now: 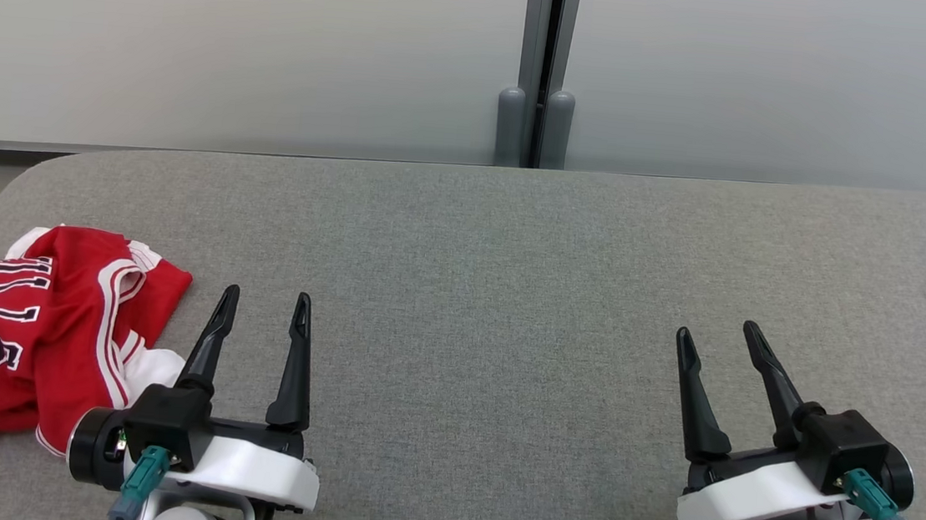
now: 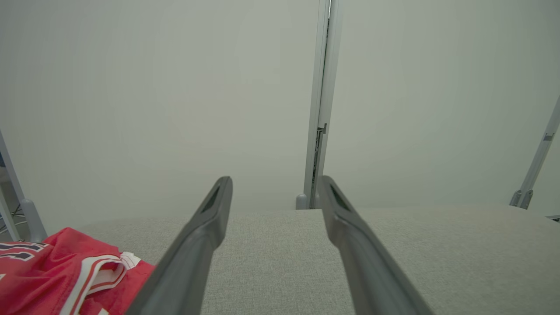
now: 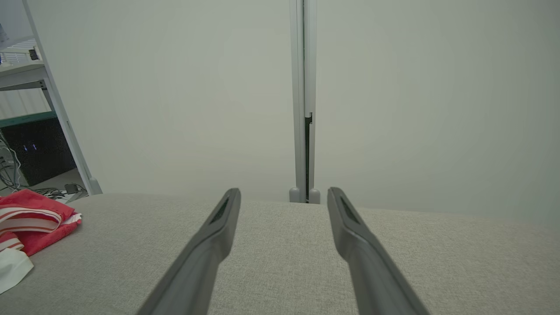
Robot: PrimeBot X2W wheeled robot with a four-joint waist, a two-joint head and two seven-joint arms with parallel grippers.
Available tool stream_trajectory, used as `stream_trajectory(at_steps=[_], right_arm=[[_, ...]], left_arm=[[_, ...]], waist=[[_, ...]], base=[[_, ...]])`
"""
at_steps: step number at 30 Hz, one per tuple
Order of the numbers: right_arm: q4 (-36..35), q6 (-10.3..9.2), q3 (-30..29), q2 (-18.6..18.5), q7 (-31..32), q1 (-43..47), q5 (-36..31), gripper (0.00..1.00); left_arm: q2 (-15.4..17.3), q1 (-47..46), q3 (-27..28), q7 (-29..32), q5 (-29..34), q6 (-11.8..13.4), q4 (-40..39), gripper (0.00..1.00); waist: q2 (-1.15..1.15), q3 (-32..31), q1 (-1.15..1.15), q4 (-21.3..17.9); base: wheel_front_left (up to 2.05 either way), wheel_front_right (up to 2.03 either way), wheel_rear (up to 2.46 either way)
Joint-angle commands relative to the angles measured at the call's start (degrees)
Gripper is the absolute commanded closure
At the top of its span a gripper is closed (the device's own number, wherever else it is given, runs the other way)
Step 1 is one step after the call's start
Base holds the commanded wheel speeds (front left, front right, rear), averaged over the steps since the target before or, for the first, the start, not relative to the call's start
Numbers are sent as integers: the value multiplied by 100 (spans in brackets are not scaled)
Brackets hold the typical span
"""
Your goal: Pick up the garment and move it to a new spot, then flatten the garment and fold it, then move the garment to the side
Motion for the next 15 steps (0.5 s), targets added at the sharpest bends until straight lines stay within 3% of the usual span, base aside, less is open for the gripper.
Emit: stream_trajectory(at_steps=[1, 15], right_arm=[[-33, 11, -16, -50, -41, -47, 3, 0], [-25, 12, -32, -49, -40, -43, 42, 0]], left_arm=[[28, -65, 21, -2, -45, 2, 8, 0], [28, -78, 23, -2, -89, 1, 53, 0]], waist=[[0, 2, 0, 0], [0, 18, 0, 12]], base=[[0, 0, 0], [0, 0, 0]])
